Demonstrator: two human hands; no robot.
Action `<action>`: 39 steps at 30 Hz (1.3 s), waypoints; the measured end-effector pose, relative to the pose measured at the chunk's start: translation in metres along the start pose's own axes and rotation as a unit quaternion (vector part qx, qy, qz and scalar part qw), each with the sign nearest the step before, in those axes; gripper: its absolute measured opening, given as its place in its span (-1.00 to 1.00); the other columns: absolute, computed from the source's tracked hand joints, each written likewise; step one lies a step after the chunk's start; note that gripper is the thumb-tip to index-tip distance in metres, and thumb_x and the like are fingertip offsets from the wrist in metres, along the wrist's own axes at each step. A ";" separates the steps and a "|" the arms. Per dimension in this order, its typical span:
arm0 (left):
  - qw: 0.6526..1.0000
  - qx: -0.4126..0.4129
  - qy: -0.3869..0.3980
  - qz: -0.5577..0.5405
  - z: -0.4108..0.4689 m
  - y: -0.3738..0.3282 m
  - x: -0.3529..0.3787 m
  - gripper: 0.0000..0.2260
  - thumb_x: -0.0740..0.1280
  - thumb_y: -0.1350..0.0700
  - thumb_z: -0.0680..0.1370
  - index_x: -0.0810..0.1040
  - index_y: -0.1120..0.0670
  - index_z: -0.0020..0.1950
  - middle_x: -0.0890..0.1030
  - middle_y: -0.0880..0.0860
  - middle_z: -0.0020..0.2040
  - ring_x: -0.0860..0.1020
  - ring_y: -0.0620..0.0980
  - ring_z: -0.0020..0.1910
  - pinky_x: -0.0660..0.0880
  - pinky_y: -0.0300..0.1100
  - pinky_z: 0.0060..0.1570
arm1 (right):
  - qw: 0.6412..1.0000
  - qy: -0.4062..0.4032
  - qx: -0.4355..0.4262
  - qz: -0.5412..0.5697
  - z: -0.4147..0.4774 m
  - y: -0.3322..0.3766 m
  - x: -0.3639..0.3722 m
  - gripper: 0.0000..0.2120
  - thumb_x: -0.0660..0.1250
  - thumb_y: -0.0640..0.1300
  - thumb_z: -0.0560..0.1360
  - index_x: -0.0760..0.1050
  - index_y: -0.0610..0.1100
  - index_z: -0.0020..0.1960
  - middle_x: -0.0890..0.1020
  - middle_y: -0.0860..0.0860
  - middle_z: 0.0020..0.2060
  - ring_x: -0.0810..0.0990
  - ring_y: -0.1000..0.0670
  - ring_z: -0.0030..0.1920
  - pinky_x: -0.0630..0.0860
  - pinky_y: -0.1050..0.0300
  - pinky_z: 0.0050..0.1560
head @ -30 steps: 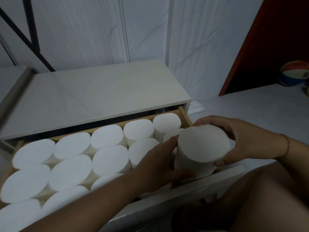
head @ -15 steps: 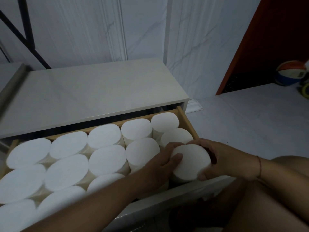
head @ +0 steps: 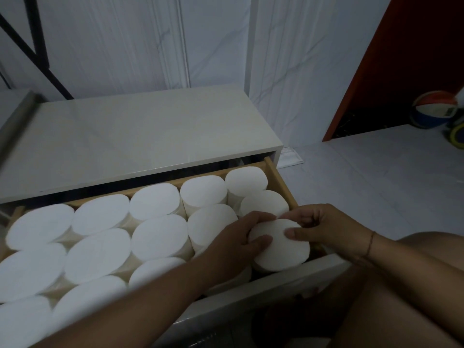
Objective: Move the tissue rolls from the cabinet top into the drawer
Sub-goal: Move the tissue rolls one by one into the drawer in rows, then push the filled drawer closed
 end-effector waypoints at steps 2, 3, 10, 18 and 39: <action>1.000 -0.001 0.002 0.005 0.000 0.000 0.000 -0.70 0.27 0.06 0.57 0.30 -0.26 0.19 0.46 -0.12 0.17 0.47 -0.12 0.13 0.49 -0.24 0.12 | 1.000 -0.003 -0.002 -0.009 0.000 -0.001 0.000 -0.79 0.39 -0.26 0.41 0.62 -0.07 0.01 0.71 0.09 -0.07 0.67 0.11 -0.04 0.56 0.34 -0.14; 1.000 -0.001 0.001 0.010 0.000 0.000 0.000 -0.70 0.27 0.07 0.57 0.31 -0.26 0.20 0.47 -0.11 0.18 0.47 -0.11 0.14 0.48 -0.22 0.14 | 1.000 -0.004 -0.004 -0.020 0.000 -0.001 0.001 -0.80 0.39 -0.24 0.41 0.62 -0.05 0.00 0.71 0.10 -0.08 0.67 0.11 -0.04 0.56 0.35 -0.14; 0.998 0.008 -0.001 0.063 -0.003 0.006 0.001 -0.61 0.31 0.14 0.54 0.37 -0.19 0.31 0.48 -0.14 0.24 0.45 -0.19 0.17 0.43 -0.30 0.18 | 0.988 -0.014 -0.011 -0.156 0.002 -0.006 0.005 -0.82 0.45 -0.14 0.39 0.59 0.08 -0.07 0.69 0.14 -0.14 0.64 0.22 -0.11 0.56 0.39 -0.05; 0.994 0.004 0.014 0.112 -0.006 0.006 0.005 -0.55 0.33 0.10 0.52 0.31 -0.27 0.32 0.44 -0.17 0.28 0.41 -0.22 0.15 0.35 -0.40 0.09 | 0.943 -0.103 -0.013 -0.318 -0.004 -0.003 0.015 -0.70 0.48 -0.04 0.36 0.47 0.11 0.03 0.56 0.17 -0.03 0.54 0.18 -0.05 0.43 0.47 -0.17; 0.868 -0.080 -0.111 0.478 -0.186 0.022 -0.083 -0.38 -0.06 -0.35 0.53 0.20 -0.04 0.48 0.01 -0.16 0.55 -0.05 -0.17 0.52 0.02 -0.12 0.38 | 0.831 -0.175 -0.075 -0.522 -0.038 0.016 0.143 -0.32 -0.21 0.44 0.45 0.32 0.01 0.26 0.61 -0.09 0.17 0.33 -0.12 0.24 0.06 -0.13 0.32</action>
Point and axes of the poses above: each hand's wrist, its own z-axis towards the middle knuckle, its own x-axis out of the palm, y = z × x, the point moved 2 cm from there along z, towards the middle knuckle
